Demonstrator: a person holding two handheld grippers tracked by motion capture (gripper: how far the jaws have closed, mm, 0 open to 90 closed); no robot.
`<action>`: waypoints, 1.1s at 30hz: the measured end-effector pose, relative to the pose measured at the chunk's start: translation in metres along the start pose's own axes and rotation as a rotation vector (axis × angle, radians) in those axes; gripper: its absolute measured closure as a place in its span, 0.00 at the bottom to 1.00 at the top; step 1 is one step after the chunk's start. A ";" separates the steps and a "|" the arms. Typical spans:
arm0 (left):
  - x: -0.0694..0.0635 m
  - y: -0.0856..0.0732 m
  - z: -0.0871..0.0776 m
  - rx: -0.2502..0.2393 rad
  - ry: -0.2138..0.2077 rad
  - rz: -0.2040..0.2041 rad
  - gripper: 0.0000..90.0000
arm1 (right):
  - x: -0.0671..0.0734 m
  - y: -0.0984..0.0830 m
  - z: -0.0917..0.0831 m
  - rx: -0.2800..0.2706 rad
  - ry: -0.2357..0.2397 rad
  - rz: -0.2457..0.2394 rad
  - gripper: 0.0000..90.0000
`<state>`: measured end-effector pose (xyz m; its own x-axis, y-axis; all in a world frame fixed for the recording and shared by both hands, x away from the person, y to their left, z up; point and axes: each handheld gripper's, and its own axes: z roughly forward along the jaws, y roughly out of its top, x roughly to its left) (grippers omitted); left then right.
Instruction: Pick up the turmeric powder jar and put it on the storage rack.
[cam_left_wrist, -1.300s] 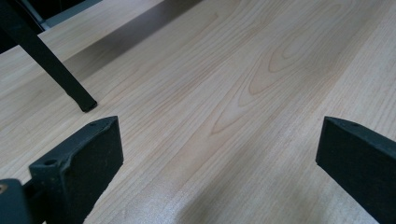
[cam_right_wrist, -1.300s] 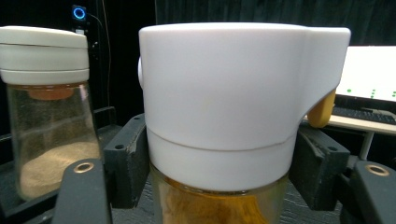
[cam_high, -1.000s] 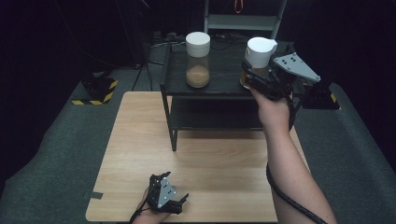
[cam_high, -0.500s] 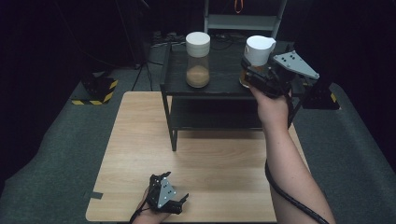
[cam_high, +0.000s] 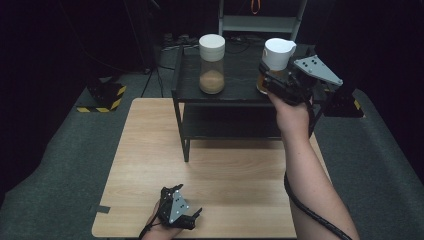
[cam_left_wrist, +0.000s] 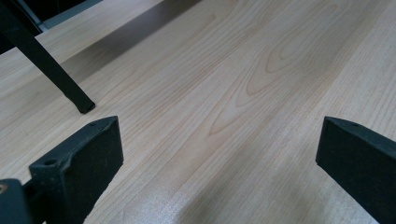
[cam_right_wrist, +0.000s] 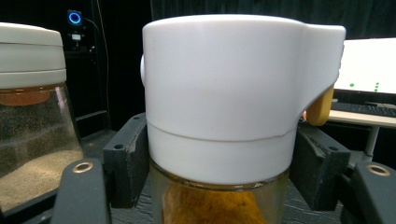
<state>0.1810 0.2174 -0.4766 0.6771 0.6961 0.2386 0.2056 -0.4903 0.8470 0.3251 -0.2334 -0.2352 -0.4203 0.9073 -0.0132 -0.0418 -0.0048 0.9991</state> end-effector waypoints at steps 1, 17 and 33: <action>0.000 0.000 0.000 0.000 0.000 0.002 0.01 | 0.000 0.001 0.000 0.004 0.000 0.000 0.33; 0.000 0.000 0.000 0.002 -0.001 0.007 0.01 | 0.000 0.006 -0.001 0.035 -0.020 0.020 0.08; 0.000 0.001 0.000 0.004 0.000 0.004 0.01 | 0.005 0.003 -0.016 0.023 -0.006 0.003 0.00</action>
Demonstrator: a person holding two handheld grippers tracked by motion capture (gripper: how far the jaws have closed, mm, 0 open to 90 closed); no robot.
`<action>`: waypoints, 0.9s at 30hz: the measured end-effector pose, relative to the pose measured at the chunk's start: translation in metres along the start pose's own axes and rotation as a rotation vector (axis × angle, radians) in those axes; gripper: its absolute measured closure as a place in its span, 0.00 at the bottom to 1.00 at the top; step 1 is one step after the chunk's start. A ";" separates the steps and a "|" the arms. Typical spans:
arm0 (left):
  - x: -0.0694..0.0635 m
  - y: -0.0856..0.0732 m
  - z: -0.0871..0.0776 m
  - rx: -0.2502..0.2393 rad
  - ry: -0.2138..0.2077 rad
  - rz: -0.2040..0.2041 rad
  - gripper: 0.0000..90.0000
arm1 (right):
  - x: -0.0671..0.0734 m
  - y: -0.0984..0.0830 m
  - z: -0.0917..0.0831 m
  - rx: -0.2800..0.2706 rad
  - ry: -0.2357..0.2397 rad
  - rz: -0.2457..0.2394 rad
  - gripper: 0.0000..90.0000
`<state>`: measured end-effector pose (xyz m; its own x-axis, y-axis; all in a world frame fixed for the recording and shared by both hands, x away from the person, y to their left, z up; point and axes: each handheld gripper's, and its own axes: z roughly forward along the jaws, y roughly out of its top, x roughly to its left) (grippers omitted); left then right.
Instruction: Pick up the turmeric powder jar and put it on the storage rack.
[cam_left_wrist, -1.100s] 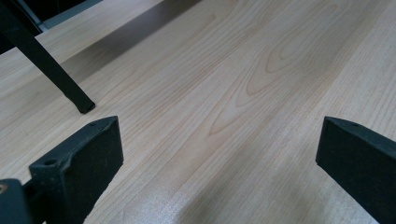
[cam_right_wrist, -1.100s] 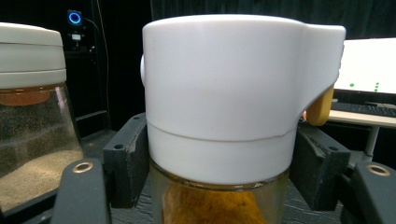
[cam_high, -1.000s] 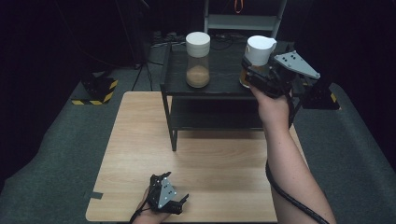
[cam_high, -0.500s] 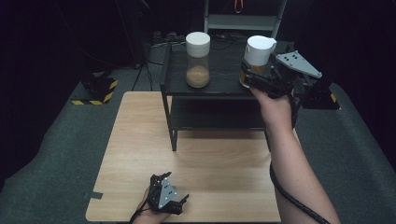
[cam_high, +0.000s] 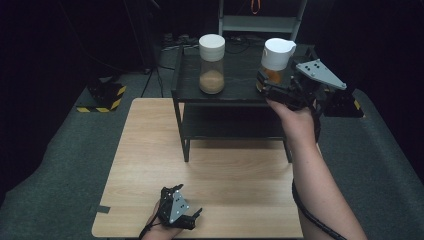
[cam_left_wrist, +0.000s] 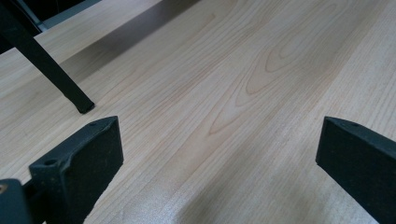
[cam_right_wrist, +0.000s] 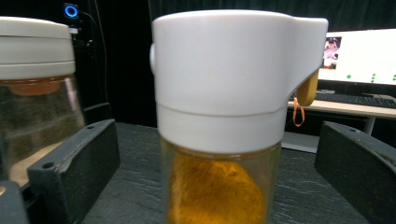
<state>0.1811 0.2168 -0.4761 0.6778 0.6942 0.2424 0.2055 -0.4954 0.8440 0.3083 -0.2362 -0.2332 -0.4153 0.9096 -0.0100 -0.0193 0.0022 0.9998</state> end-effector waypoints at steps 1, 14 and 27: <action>0.000 0.000 0.000 0.000 -0.001 -0.004 0.01 | 0.000 -0.001 -0.002 0.000 0.002 0.000 0.00; 0.001 0.001 0.000 0.004 -0.002 -0.004 0.01 | 0.000 -0.013 -0.032 -0.016 0.033 -0.018 0.00; -0.003 0.001 0.000 0.007 0.009 0.017 0.01 | 0.006 -0.038 -0.062 -0.008 0.052 -0.057 0.00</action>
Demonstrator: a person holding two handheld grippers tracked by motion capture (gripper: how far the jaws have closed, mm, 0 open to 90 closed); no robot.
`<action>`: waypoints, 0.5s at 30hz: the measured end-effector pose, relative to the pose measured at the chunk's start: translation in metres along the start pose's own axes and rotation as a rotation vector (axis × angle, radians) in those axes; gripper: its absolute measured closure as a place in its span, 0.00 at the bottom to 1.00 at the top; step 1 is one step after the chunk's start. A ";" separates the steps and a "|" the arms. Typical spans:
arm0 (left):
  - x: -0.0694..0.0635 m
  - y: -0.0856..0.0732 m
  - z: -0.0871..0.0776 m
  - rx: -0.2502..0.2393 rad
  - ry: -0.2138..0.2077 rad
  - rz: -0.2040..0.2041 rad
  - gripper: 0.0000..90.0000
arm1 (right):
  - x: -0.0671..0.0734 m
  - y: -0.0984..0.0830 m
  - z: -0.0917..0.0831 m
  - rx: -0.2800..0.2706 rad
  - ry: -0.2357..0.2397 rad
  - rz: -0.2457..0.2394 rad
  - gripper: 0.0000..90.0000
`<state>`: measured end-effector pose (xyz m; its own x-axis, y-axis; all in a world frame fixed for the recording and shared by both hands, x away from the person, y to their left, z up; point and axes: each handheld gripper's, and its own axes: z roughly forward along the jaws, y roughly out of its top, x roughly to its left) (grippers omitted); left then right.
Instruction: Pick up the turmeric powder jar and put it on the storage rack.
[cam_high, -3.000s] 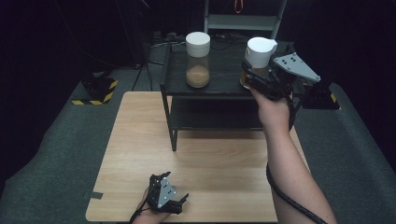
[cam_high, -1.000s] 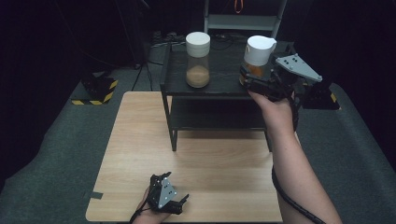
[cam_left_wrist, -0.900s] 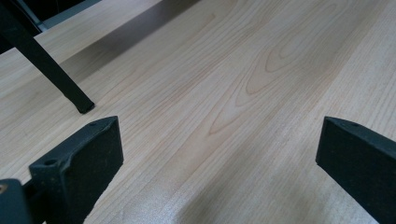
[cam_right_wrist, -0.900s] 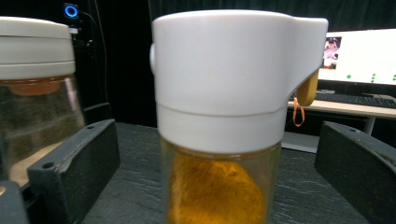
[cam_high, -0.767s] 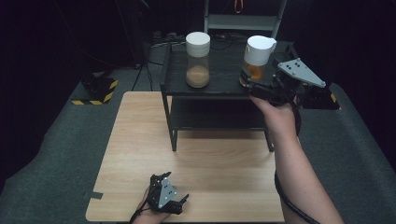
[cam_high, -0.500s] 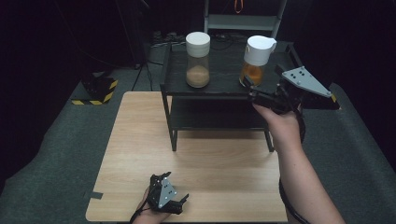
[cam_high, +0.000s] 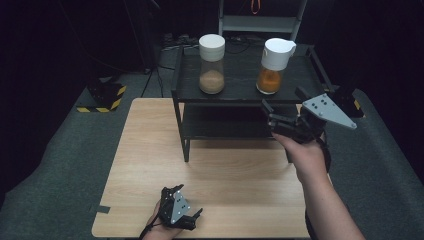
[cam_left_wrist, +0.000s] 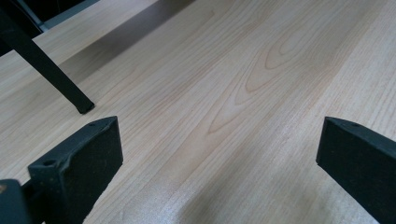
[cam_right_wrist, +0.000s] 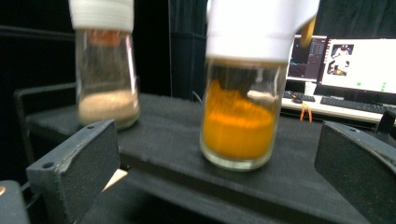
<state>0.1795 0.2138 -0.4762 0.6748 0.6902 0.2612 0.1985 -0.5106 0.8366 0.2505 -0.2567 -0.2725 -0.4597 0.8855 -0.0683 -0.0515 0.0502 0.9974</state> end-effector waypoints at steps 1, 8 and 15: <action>0.000 -0.001 0.000 -0.003 0.001 0.000 0.01 | 0.000 -0.003 -0.002 0.004 0.004 -0.005 0.00; 0.001 -0.003 -0.001 -0.014 0.000 -0.016 0.01 | 0.001 -0.026 -0.018 0.026 0.024 -0.017 0.00; 0.001 -0.003 -0.002 -0.017 0.002 -0.013 0.01 | 0.005 -0.043 -0.035 0.035 0.026 -0.040 0.00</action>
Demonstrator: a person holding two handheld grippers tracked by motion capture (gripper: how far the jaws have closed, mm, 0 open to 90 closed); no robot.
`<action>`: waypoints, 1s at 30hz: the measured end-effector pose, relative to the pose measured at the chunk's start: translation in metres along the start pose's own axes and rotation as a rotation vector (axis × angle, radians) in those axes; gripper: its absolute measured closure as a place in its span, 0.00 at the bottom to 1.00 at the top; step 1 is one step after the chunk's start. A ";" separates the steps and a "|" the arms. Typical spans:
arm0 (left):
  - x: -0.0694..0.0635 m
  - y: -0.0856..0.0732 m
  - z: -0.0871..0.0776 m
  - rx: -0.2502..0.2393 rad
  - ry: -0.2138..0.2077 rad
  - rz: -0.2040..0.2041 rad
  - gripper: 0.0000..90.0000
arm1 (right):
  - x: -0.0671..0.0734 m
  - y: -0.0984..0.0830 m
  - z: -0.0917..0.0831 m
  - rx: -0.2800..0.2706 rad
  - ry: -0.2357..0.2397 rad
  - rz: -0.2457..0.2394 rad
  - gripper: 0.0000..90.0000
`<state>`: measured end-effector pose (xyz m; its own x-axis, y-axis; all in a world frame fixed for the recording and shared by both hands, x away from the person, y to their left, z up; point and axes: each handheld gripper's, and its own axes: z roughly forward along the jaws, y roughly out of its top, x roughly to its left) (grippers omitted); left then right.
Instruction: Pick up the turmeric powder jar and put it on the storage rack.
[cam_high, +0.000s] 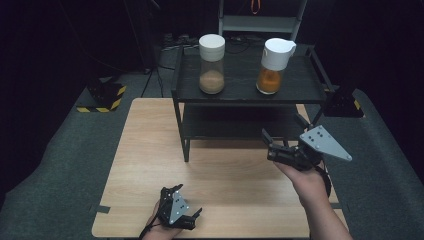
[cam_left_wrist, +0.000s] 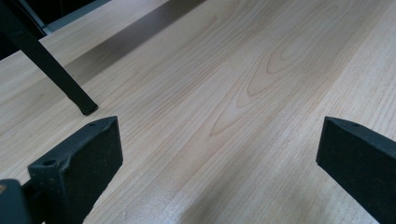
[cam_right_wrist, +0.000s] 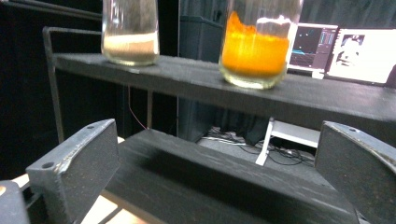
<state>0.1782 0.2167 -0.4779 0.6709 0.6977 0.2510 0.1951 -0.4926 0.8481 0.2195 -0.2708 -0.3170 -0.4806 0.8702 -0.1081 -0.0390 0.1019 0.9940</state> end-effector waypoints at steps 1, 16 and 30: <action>0.000 0.000 0.000 -0.001 0.001 0.001 0.01 | 0.001 -0.002 -0.002 0.002 0.001 -0.001 0.00; -0.001 0.000 0.000 0.001 0.007 0.001 0.01 | 0.015 -0.036 -0.024 0.082 0.001 -0.053 0.00; -0.001 -0.001 0.000 -0.006 0.010 -0.007 0.01 | 0.024 -0.078 -0.035 0.175 -0.005 -0.074 0.00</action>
<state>0.1769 0.2167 -0.4789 0.6625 0.7062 0.2498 0.1955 -0.4849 0.8525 0.1807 -0.2751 -0.3965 -0.4778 0.8595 -0.1816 0.0792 0.2481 0.9655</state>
